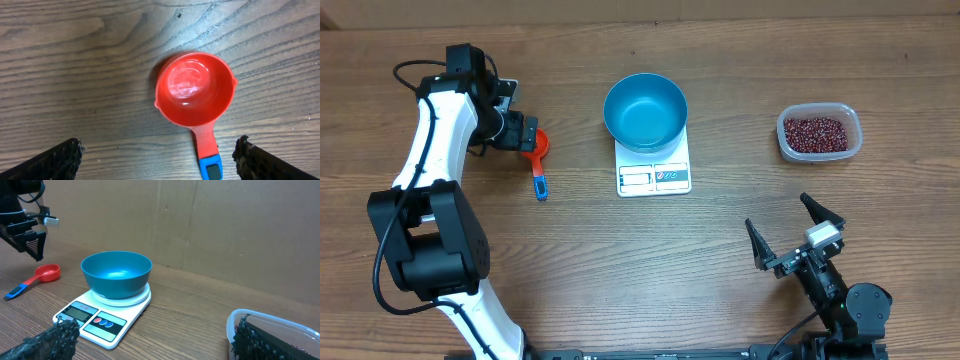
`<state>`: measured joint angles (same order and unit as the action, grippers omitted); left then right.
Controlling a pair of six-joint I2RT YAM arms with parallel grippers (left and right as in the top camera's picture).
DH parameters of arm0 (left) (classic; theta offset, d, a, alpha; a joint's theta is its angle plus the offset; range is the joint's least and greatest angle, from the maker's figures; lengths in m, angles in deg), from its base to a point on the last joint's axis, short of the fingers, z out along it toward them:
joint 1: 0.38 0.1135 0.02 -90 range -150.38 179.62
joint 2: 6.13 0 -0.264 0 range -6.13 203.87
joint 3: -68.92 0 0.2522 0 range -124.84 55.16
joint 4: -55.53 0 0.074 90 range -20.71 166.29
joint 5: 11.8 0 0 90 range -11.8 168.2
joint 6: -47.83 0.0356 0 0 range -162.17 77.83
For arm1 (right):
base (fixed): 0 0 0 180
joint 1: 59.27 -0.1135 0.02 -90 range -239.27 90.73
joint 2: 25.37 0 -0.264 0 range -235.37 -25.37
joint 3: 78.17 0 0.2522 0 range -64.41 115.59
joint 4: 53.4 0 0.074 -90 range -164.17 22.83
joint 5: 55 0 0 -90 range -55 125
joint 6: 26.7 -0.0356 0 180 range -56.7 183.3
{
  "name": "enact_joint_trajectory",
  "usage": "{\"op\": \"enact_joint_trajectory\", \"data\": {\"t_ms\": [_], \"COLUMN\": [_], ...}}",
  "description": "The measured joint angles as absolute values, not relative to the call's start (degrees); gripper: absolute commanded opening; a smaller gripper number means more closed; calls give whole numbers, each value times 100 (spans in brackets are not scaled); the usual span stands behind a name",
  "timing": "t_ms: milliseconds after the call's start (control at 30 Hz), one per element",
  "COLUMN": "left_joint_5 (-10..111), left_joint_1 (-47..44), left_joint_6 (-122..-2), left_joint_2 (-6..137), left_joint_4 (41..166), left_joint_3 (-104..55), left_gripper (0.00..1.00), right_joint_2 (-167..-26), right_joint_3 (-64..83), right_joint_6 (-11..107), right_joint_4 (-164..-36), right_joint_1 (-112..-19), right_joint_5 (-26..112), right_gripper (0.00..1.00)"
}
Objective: Scoop item into bowl and weigh 150g on scale
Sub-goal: 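Move the left gripper over the red scoop's cup, then grasp the red scoop's cup rim with the left gripper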
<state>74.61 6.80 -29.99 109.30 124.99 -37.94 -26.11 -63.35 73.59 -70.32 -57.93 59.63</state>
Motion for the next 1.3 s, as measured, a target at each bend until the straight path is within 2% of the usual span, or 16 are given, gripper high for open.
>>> {"op": "enact_joint_trajectory", "data": {"t_ms": [700,1300], "left_joint_5": [7437,7509], "left_joint_1": [680,680], "left_joint_6": [-2999,-3001], "left_joint_2": [10930,10944], "left_joint_4": [12278,11719], "left_joint_3": [-3763,-3075], "left_gripper": [100,100], "right_joint_2": [-2611,-2611], "right_joint_3": [-6335,-6335], "right_joint_6": [7361,7361], "right_joint_4": [-7032,-7032], "right_joint_1": [-5791,-5791], "right_joint_5": [5960,5965], "right_gripper": [100,100]}}
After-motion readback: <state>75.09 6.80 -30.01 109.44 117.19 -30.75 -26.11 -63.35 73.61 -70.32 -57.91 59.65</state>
